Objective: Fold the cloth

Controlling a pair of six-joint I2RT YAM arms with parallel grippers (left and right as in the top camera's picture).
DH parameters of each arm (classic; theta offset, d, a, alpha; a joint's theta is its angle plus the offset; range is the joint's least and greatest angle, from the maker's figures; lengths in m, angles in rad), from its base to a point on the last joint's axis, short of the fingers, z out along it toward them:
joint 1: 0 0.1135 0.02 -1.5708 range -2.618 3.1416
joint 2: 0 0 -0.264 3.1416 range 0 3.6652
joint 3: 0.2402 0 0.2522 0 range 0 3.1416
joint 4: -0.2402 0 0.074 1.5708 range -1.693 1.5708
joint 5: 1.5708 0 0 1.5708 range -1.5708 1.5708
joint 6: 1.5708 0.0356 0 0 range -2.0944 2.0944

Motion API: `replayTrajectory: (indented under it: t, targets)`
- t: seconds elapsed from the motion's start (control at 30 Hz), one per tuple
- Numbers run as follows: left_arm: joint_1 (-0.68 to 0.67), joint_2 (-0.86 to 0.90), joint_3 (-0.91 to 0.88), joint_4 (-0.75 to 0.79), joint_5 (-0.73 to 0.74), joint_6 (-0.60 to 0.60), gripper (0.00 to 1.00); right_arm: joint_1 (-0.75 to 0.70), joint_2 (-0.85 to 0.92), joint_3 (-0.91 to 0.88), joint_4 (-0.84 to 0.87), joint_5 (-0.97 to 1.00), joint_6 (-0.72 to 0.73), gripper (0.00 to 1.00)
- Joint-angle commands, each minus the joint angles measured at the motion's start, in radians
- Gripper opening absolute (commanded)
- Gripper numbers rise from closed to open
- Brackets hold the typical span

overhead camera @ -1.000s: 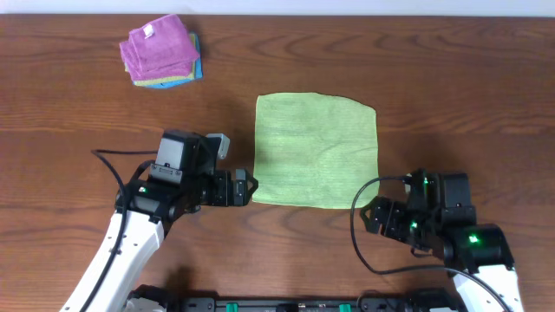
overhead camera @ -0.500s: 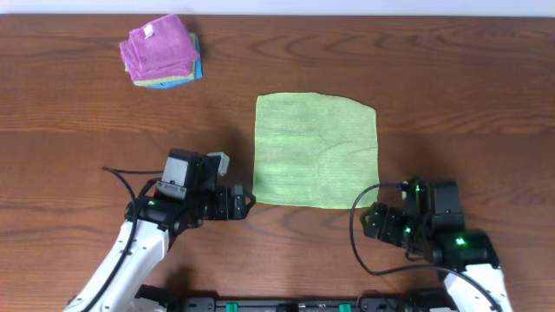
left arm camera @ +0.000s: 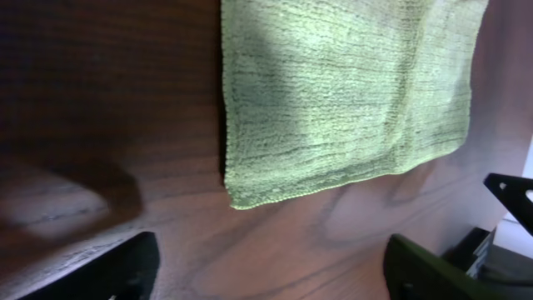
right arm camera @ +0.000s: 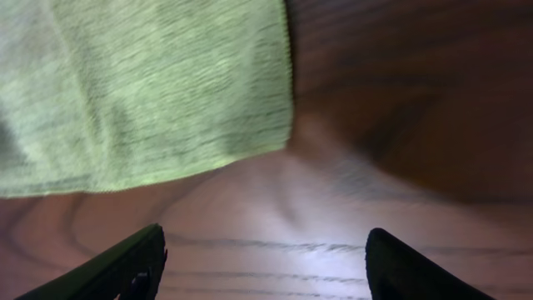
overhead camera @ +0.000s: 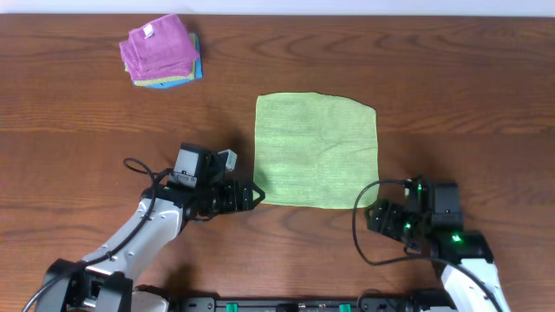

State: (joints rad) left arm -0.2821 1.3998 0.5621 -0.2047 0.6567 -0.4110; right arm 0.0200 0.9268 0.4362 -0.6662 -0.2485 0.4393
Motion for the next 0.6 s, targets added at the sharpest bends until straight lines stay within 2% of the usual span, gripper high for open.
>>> replayTrajectory:
  t: [0.0, 0.33, 0.57]
  targets:
    - [0.000, 0.003, -0.003, 0.001, 0.023, -0.024, 0.76, -0.049, 0.043, -0.008, 0.014, -0.015, -0.036, 0.75]
    - [0.000, 0.007, -0.003, 0.021, 0.020, -0.024, 0.70, -0.087, 0.231, -0.008, 0.151, -0.098, -0.055, 0.73]
    - [0.000, 0.041, -0.003, 0.033, -0.023, -0.023, 0.74, -0.087, 0.271, -0.008, 0.188, -0.122, -0.055, 0.73]
